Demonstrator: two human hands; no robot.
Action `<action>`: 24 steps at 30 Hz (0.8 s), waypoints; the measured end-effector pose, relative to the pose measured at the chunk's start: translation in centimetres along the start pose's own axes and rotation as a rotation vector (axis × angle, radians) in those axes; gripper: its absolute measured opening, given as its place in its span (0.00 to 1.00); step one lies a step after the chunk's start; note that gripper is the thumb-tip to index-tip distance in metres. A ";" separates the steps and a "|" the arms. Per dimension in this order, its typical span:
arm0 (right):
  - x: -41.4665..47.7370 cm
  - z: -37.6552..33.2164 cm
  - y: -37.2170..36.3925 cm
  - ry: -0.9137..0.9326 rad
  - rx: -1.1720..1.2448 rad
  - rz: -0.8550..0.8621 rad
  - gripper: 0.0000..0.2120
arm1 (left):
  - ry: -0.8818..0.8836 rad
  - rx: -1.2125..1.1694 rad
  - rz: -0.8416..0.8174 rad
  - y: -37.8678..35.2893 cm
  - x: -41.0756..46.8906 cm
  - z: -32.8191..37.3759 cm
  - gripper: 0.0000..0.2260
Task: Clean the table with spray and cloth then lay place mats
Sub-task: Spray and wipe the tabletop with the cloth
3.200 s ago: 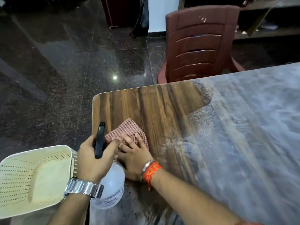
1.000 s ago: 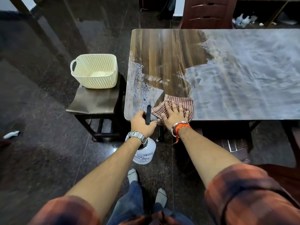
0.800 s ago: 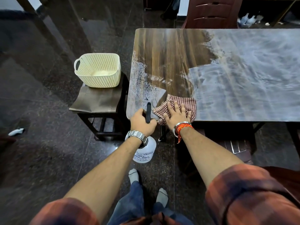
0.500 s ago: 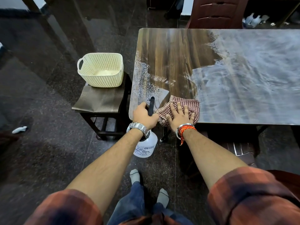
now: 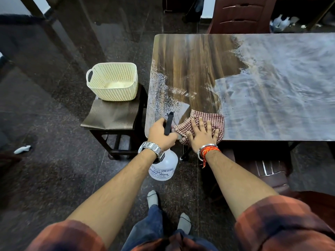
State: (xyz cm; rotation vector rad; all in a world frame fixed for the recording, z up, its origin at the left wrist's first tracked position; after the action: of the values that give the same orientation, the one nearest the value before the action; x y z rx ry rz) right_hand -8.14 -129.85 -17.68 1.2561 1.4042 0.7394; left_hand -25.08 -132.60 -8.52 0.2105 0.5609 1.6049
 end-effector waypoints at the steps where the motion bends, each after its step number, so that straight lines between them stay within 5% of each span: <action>1: -0.1 -0.1 0.0 -0.003 0.002 0.009 0.27 | -0.007 0.006 -0.003 0.1 0.0 0.1 0.07; 13: -0.2 -0.6 -0.6 -0.030 0.032 0.047 0.28 | -0.118 -0.192 -0.020 0.7 0.4 -2.0 0.10; 24: 0.1 -0.7 -0.7 -0.063 0.023 0.037 0.28 | -0.198 -0.142 0.035 0.4 -0.3 -2.1 0.08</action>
State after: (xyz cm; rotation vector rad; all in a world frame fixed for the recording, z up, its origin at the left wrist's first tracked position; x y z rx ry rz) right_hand -9.04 -129.78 -18.23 1.3158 1.3451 0.7048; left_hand -26.35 -133.36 -10.09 0.2700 0.2911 1.6289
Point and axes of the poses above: each hand's wrist, its own x-axis towards the middle knuckle, its own y-axis out of the back of the hand, z = x × y, the point moved 2 cm from there along x, towards the middle knuckle, and after that the axes turned 6 degrees about -y, right-handed, at the moved point
